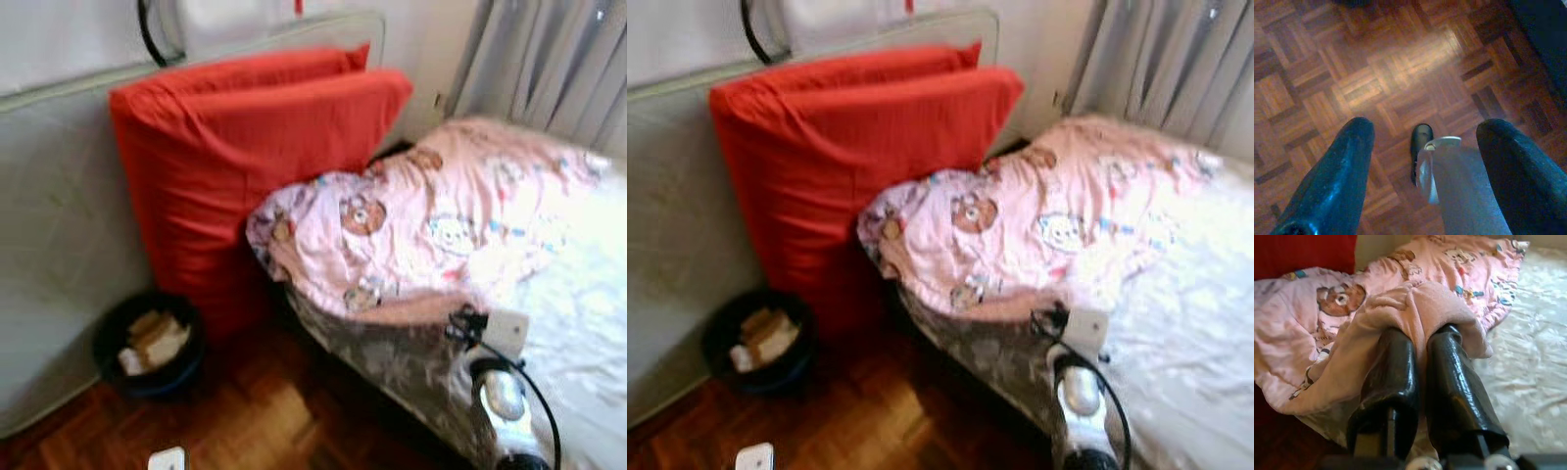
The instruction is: Clean up the room
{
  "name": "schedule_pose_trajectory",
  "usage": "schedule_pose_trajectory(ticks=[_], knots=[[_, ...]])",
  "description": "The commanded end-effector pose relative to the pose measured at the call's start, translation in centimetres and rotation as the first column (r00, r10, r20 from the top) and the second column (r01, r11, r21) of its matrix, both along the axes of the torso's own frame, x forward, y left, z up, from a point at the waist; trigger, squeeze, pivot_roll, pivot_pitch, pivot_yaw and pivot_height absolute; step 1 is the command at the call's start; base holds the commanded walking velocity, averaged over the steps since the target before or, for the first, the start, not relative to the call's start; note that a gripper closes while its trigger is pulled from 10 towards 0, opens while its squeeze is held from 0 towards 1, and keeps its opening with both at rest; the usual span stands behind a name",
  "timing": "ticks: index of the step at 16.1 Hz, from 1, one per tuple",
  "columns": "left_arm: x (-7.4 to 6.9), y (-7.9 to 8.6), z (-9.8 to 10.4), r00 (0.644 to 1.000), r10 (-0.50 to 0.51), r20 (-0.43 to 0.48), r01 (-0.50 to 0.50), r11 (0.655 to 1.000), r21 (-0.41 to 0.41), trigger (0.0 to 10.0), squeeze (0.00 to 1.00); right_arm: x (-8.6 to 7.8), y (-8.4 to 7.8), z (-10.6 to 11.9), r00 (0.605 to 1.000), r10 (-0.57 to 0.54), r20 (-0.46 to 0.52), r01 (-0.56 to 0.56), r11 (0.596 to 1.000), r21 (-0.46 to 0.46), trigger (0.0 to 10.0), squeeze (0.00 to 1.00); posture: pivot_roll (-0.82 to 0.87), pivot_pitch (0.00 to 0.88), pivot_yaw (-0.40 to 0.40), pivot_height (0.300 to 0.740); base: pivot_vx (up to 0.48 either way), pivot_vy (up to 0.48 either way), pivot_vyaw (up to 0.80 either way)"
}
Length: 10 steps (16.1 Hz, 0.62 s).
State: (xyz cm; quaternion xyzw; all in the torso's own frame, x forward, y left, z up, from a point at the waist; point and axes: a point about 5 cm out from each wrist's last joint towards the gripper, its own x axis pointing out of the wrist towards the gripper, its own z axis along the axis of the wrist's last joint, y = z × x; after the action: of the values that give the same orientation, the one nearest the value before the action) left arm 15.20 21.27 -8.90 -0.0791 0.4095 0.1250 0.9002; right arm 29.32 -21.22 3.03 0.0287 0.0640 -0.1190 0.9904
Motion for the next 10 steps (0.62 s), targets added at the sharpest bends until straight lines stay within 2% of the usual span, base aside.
schedule_pose_trajectory(ticks=[1, 3, 4, 7, 9, 10], knots=[[-0.1, 0.0, 0.0, 1.0, -0.026, -0.01, 0.026, 1.0, 0.008, 10.0, 0.0, 0.3, 0.0, 0.6, 0.999, 0.001, 0.037, -0.001, 1.0, -0.013, 10.0, 0.0, 0.0, 0.069, -0.015, 0.74, 0.0, 0.0, 0.0], [-0.1, 0.0, 0.0, 1.0, -0.029, -0.011, 0.029, 1.0, 0.008, 10.0, 0.0, 0.0, -0.3, 0.9, 0.997, -0.02, 0.07, 0.023, 0.999, -0.03, 10.0, 0.0, 0.0, 0.07, -0.016, 0.74, 0.0, 0.0, 0.0], [-0.1, 0.0, 0.0, 0.999, -0.031, -0.01, 0.031, 0.999, 0.009, 10.0, 0.0, 0.0, -0.3, 1.9, 0.992, 0.007, 0.128, 0.012, 0.989, -0.15, 10.0, 0.0, 0.01, 0.072, -0.015, 0.74, 0.0, 0.0, 0.0], [-0.1, 0.0, 0.0, 0.999, -0.033, -0.012, 0.033, 0.999, 0.016, 10.0, 0.0, 0.4, -0.8, 4.1, 0.972, -0.022, 0.233, 0.07, 0.977, -0.199, 10.0, 0.0, 0.0, 0.071, -0.014, 0.74, 0.0, 0.0, 0.0], [-0.1, 0.1, 0.0, 0.999, -0.034, -0.012, 0.035, 0.999, 0.017, 10.0, 0.0, 0.4, -1.0, 4.3, 0.97, -0.034, 0.24, 0.086, 0.974, -0.208, 10.0, 0.0, 0.0, 0.072, -0.014, 0.74, 0.0, 0.0, 0.0], [0.0, 0.1, 0.0, 0.999, -0.038, -0.012, 0.038, 0.999, 0.017, 10.0, 0.0, 0.0, -1.0, 3.4, 0.979, -0.03, 0.201, 0.074, 0.974, -0.213, 10.0, 0.0, 0.0, 0.071, -0.015, 0.74, 0.0, 0.0, 0.0]])
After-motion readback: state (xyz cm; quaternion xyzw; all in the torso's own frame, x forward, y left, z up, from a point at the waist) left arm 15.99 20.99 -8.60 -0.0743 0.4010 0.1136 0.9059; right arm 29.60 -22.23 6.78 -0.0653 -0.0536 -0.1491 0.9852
